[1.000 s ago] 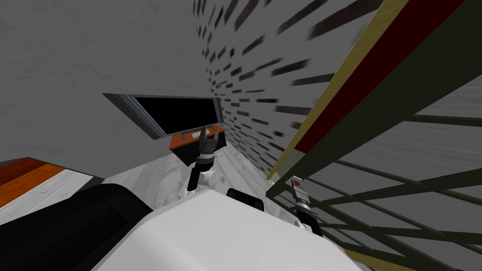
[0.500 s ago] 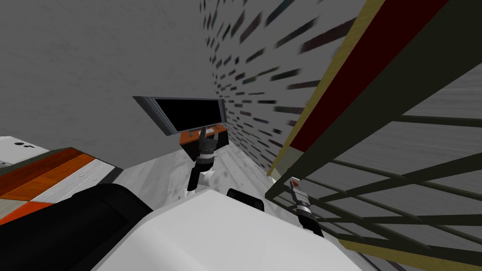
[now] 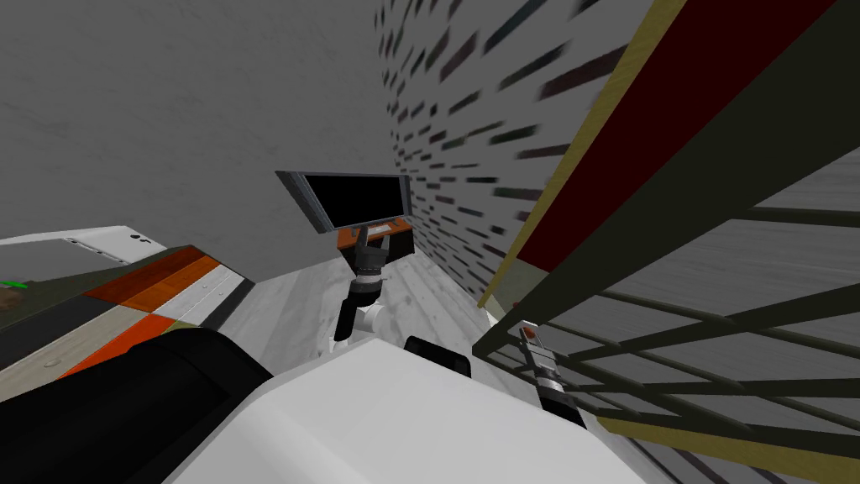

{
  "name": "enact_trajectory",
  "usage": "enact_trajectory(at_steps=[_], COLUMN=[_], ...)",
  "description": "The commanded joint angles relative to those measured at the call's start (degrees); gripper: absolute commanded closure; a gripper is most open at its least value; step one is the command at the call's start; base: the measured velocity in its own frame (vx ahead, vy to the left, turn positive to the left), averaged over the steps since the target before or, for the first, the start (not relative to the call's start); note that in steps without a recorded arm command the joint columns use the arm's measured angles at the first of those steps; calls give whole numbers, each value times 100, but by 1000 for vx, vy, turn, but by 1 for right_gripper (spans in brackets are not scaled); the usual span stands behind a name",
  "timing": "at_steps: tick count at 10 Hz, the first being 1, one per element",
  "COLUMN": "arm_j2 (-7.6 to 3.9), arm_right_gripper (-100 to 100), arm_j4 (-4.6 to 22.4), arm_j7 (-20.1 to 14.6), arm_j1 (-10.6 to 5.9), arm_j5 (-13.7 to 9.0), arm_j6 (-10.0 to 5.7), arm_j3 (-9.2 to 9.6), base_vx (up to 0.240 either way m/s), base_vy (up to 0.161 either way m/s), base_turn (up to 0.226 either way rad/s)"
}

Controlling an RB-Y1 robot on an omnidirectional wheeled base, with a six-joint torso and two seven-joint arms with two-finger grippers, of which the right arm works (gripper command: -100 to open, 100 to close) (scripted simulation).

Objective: Pull the door open

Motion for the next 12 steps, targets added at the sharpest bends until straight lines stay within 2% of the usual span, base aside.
enact_trajectory(at_steps=[1,2,3,4,5,12], arm_j2=[-66,-117,-100,-142,-155,-356], arm_right_gripper=[100,100,100,100,100,100], arm_j4=[-17,-11,1,30,36,148], arm_j7=[-112,-181,-140,-205,-219,-453], arm_j1=[69,105,73,132,143,331], arm_j5=[62,99,75,97,100,159], arm_j6=[-92,-164,-112,-211,-238,-680], arm_j3=[104,160,121,189,203,434], base_vx=[-237,-218,-99,-148,-186,-201], base_vy=[-49,-45,-20,-43,-79,-66], base_turn=[81,77,17,171,142,146])
